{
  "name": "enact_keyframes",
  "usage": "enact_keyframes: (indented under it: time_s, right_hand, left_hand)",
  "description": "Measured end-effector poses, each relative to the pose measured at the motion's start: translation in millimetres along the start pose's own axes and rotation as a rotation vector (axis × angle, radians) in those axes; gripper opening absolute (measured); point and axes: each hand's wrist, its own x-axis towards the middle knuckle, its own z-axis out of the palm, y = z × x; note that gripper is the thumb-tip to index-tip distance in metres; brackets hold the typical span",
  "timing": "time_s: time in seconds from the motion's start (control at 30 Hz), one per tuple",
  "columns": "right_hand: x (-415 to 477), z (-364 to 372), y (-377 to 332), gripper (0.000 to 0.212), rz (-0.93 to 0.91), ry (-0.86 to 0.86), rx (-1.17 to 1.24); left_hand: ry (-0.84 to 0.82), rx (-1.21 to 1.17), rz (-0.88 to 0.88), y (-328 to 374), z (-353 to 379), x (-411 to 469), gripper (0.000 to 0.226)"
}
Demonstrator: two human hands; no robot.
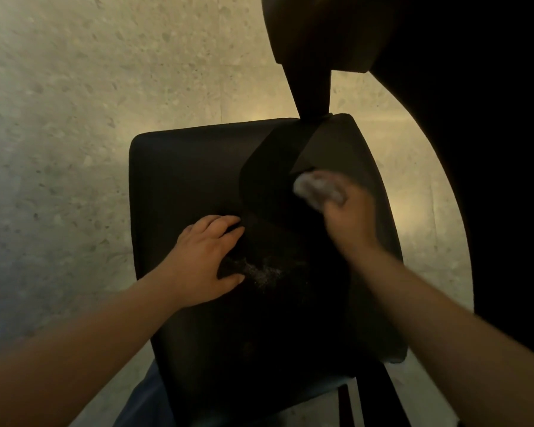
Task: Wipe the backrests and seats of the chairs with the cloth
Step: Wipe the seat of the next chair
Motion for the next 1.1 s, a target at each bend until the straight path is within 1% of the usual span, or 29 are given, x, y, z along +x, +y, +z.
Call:
enact_keyframes:
  time_s: [0.07,0.13,0.2,0.27,0.3,0.33,0.4,0.47,0.5,0.53,0.57,0.63,0.67,0.73,0.77,0.83,0.9,0.97,1.0,1.03,1.1]
  right_hand:
    - [53.3,-9.4,-2.0,0.023,-0.021,0.090,-0.187]
    - [88.8,-3.9,2.3,0.027,-0.009,0.079,-0.289]
    - [92.5,14.0,5.2,0.025,-0.004,0.083,-0.279]
    - [63.6,31.8,7.2,0.021,-0.028,0.077,-0.169]
    - [40.2,38.5,10.1,0.023,-0.049,0.027,-0.110]
    - [13.5,42.4,12.7,0.029,-0.063,-0.046,-0.075]
    - [-34.5,46.0,20.0,0.047,-0.020,-0.207,-0.065]
    - [-57.7,43.6,22.4,0.053,0.060,-0.328,-0.041]
    - [-54.8,40.4,18.8,0.050,0.093,-0.332,-0.013]
    - [-45.0,35.8,16.1,0.045,0.096,-0.283,0.003]
    - [-32.1,30.2,9.5,0.039,0.075,-0.207,0.007]
    - [-0.1,19.0,-4.2,0.029,-0.023,-0.044,-0.004]
    - [13.1,17.1,-7.9,0.027,-0.052,0.007,0.004]
    - [18.1,25.9,-8.5,0.025,-0.014,0.039,0.036]
    - [10.8,35.1,-5.2,0.026,0.029,0.050,0.006]
    - [-19.6,53.5,6.1,0.034,0.108,0.026,-0.099]
    - [-57.0,63.1,11.2,0.042,0.150,-0.133,-0.151]
    - [-77.0,62.8,8.6,0.047,0.145,-0.303,-0.081]
    - [-77.3,58.6,3.8,0.050,0.132,-0.338,-0.037]
    - [-71.1,54.8,-1.9,0.052,0.095,-0.325,-0.024]
    - [-42.4,52.0,-14.1,0.046,-0.007,-0.218,-0.060]
  left_hand:
    - [0.031,0.000,0.022,-4.6,3.2,-3.9,0.087]
    - [0.047,-0.010,0.031,-8.1,6.0,-7.6,0.087]
    - [0.052,-0.016,0.035,-9.3,8.0,-9.6,0.087]
    - [0.059,-0.018,0.041,-7.1,6.9,-11.2,0.086]
    - [0.068,-0.015,0.043,-6.1,5.6,-12.5,0.085]
    - [0.078,-0.003,0.043,-4.8,3.9,-13.8,0.083]
    - [0.077,0.043,0.033,-3.2,-0.2,-20.6,0.081]
    - [0.070,0.078,0.002,-3.6,-2.4,-29.6,0.079]
    - [0.067,0.085,-0.011,-4.5,-3.1,-34.1,0.079]
    - [0.062,0.085,-0.025,-5.6,-3.8,-38.3,0.078]
    - [0.059,0.078,-0.045,-7.2,-4.1,-42.1,0.079]
    - [0.074,0.057,-0.091,-10.7,-3.4,-48.4,0.079]
    - [0.083,0.050,-0.106,-12.1,-3.0,-50.8,0.080]
    - [0.093,0.031,-0.126,-13.3,-1.6,-56.8,0.080]
    - [0.099,0.024,-0.133,-13.6,-0.5,-60.2,0.079]
    - [0.119,0.024,-0.143,-13.0,2.0,-68.0,0.079]
    - [0.128,0.023,-0.144,-13.1,3.5,-76.0,0.077]
    - [0.133,0.023,-0.141,-15.7,4.6,-82.5,0.077]
    - [0.133,0.023,-0.147,-17.0,4.8,-85.5,0.076]
    - [0.134,0.020,-0.157,-18.5,5.1,-88.5,0.077]
    - [0.147,0.017,-0.173,-22.5,7.1,-93.2,0.077]
